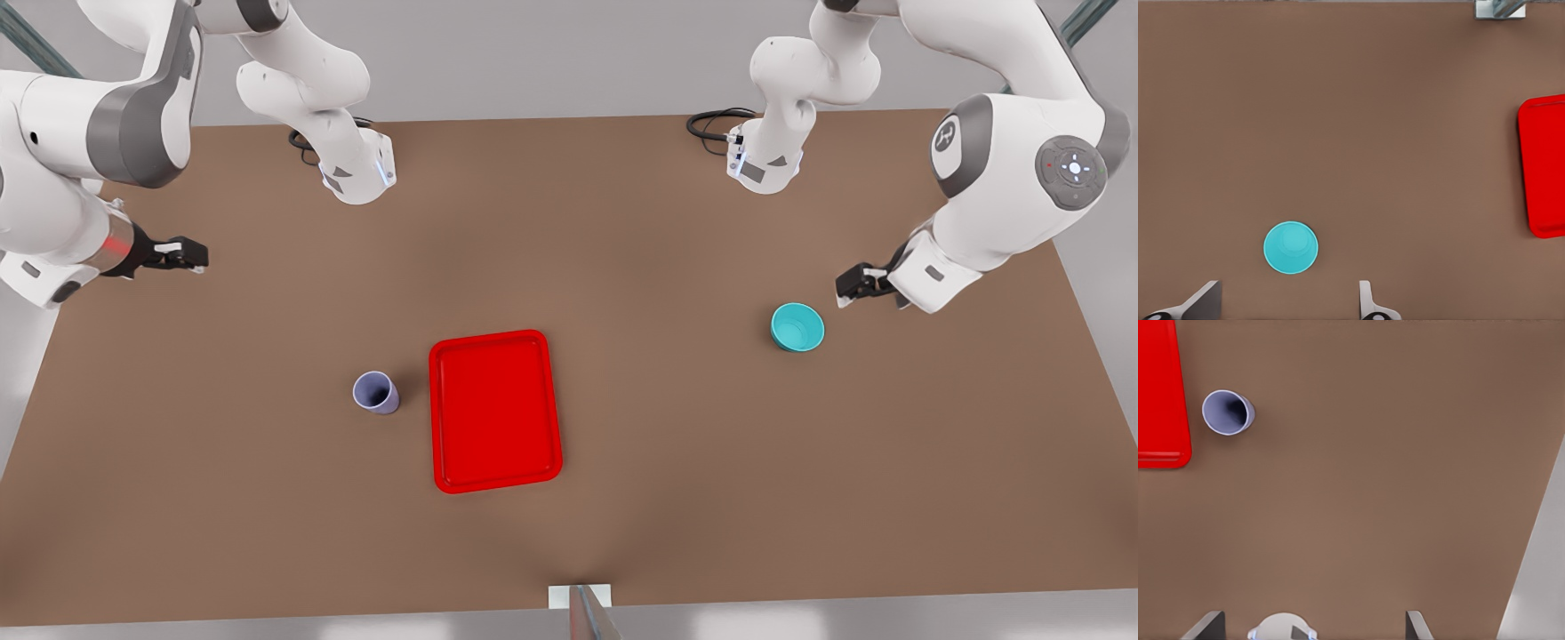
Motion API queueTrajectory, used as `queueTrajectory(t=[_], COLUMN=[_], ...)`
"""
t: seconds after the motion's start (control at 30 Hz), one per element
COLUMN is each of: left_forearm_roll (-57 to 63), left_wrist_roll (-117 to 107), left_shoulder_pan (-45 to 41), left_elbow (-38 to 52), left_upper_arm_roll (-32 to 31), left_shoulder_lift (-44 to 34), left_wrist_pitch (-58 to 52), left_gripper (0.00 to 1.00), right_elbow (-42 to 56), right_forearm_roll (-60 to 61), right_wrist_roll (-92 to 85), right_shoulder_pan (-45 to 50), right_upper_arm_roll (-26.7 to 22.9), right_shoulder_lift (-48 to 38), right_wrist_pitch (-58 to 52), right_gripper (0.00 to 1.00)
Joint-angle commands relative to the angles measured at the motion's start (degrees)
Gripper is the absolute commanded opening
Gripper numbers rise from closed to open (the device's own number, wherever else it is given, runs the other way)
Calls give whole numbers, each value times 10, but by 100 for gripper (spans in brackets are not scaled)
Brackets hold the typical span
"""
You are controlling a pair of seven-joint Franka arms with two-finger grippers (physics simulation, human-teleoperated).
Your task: Place the bowl on the tray with the left arm and the cup on the tray with the right arm
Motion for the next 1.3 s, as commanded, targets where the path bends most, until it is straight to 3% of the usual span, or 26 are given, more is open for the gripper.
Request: queueTrajectory(t=[0.0,0.07,0.1,0.27,0.47,0.87,0.93,1.07,1.23,1.27], left_forearm_roll=[1,-20,-39,-147,-231,-288,-288,-288,-289,-288], left_wrist_roll=[-31,-39,-32,398,492,590,590,590,572,549], left_shoulder_pan=[-1,15,34,62,64,59,59,60,60,60], left_elbow=[0,-36,-102,-434,-465,-474,-474,-471,-469,-468], left_upper_arm_roll=[0,7,9,126,140,98,98,98,97,97], left_shoulder_lift=[0,21,27,42,102,127,134,135,135,135], left_wrist_pitch=[21,-79,-63,313,400,404,404,407,410,410], left_gripper=[100,100,100,100,100,100,60,54,21,21], right_elbow=[0,0,0,-9,-22,-23,-26,-34,-55,-55], right_forearm_roll=[-3,-3,-4,-12,-12,-12,-12,-11,-10,-10], right_wrist_roll=[-45,-45,-46,-50,-45,-45,-45,-45,-45,-45], right_shoulder_pan=[1,2,2,21,23,23,23,21,23,22], right_upper_arm_roll=[0,0,-1,0,-1,0,0,-1,-1,-1], right_shoulder_lift=[-1,-1,1,14,23,35,35,30,24,24], right_wrist_pitch=[5,5,5,3,-3,-9,-9,0,19,19], right_gripper=[100,100,100,100,100,100,100,100,100,100])
